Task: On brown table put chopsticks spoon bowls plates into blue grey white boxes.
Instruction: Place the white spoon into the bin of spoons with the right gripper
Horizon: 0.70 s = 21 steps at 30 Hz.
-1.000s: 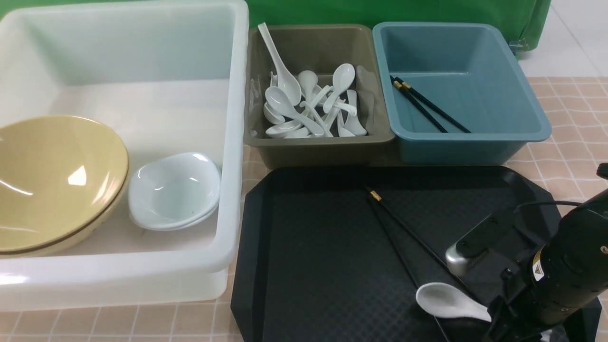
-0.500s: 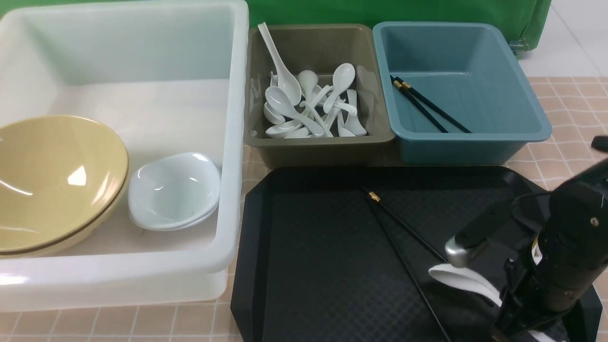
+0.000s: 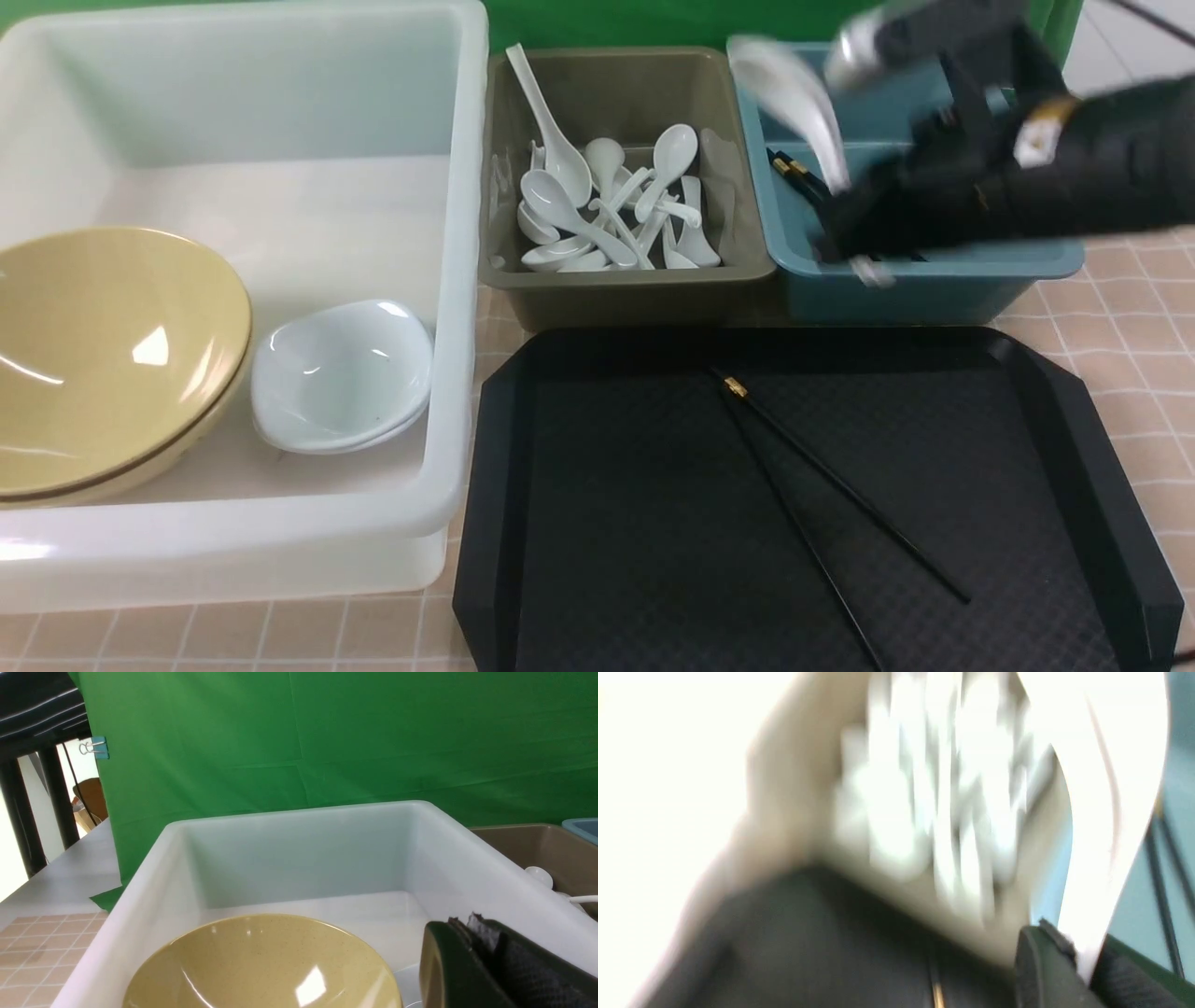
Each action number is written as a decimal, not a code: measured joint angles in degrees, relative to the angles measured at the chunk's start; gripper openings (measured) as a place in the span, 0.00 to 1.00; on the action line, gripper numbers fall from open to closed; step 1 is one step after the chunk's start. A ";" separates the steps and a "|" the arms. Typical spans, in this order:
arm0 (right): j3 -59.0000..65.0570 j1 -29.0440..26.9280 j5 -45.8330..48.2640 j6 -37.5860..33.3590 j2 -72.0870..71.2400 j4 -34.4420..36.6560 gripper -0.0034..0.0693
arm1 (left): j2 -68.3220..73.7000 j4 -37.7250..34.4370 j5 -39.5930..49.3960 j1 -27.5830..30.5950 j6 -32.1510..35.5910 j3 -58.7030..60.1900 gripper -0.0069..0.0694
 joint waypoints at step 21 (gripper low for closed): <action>-27.62 2.42 4.58 -0.50 33.81 2.68 0.52 | 0.00 0.04 0.00 0.00 0.00 0.00 0.09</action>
